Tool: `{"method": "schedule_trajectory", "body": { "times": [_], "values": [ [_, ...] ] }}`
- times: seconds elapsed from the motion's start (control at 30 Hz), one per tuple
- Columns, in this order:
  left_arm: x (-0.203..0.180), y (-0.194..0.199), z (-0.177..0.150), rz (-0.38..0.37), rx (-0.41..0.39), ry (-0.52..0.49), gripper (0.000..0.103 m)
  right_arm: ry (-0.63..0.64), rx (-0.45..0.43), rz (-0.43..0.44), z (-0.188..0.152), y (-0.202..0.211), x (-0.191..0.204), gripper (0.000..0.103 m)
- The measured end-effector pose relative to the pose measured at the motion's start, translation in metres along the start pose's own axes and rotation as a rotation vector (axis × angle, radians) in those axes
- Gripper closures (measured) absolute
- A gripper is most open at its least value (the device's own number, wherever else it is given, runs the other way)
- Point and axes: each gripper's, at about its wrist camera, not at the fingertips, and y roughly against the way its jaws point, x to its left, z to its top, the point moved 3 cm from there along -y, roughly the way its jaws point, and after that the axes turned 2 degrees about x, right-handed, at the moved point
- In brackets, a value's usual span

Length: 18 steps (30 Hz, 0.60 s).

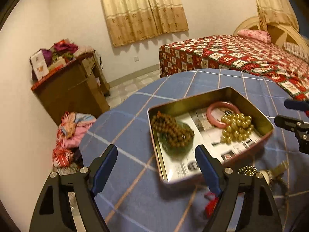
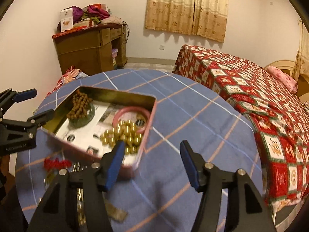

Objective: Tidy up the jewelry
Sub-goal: 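Withdraw both tools from the tin toward the remaining jewelry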

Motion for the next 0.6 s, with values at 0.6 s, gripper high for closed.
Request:
{"method": "schedule_trajectory", "body": {
  "times": [0.6],
  "values": [
    [-0.037, 0.011, -0.049, -0.037, 0.046, -0.02, 0.02, -0.032, 0.052, 0.049, -0.065, 0.013, 0.004, 0.036]
  ]
}}
